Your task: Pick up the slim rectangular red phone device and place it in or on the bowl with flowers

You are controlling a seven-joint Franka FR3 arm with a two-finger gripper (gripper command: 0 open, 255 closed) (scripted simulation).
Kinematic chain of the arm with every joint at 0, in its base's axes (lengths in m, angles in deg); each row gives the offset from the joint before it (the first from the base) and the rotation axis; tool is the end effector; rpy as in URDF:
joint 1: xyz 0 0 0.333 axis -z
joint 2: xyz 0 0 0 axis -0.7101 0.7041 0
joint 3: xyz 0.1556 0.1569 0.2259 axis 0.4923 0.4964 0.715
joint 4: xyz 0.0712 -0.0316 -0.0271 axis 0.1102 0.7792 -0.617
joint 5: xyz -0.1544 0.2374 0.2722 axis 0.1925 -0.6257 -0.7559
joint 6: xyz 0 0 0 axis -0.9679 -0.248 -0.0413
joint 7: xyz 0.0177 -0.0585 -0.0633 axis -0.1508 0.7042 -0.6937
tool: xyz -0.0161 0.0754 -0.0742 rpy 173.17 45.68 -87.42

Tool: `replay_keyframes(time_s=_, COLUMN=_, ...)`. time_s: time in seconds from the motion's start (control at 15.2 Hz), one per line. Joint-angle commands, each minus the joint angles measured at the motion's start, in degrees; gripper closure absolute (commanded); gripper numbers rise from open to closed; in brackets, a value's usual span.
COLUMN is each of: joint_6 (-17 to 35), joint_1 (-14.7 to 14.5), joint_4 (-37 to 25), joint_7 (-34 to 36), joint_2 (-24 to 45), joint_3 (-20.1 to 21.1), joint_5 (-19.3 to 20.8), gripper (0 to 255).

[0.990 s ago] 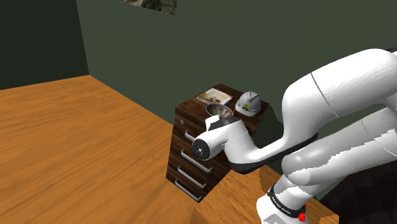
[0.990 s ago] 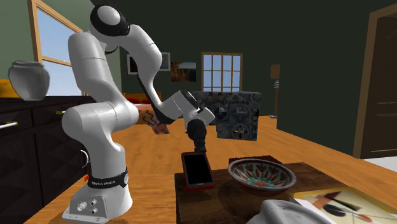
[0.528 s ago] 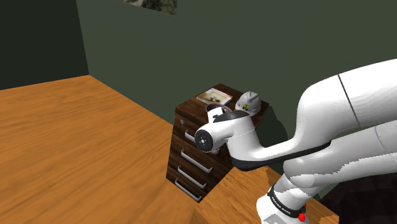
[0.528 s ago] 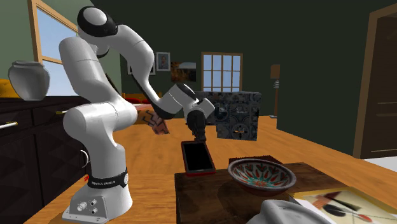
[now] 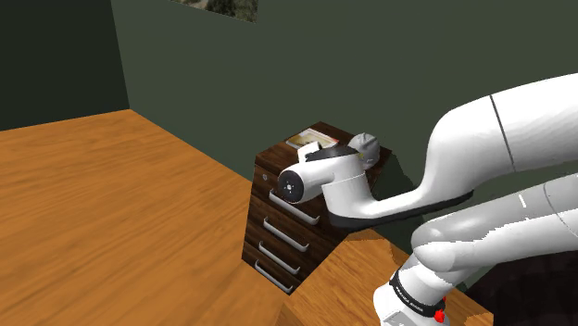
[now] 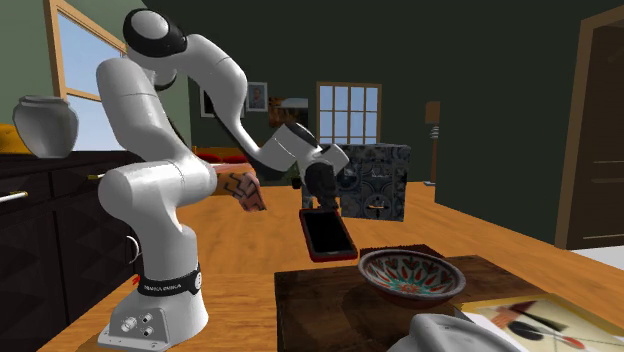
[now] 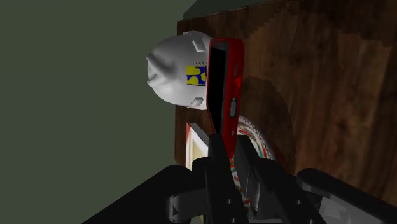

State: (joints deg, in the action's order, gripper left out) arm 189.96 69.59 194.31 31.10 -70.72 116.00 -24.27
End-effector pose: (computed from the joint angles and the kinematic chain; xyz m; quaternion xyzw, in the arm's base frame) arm 0.3398 0.0965 0.3402 0.7996 0.0599 0.0382 0.5963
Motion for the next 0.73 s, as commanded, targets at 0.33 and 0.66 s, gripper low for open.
replay_keyframes(time_s=0.33, joint_6=-6.6, joint_1=13.6, joint_4=-14.1, joint_7=3.9, joint_2=19.0, joint_3=6.3, joint_5=14.0, gripper=255)
replay_keyframes(time_s=0.66, joint_6=-15.6, joint_1=14.6, joint_4=-23.2, joint_7=5.7, joint_2=34.4, joint_3=6.7, joint_5=23.9, gripper=255)
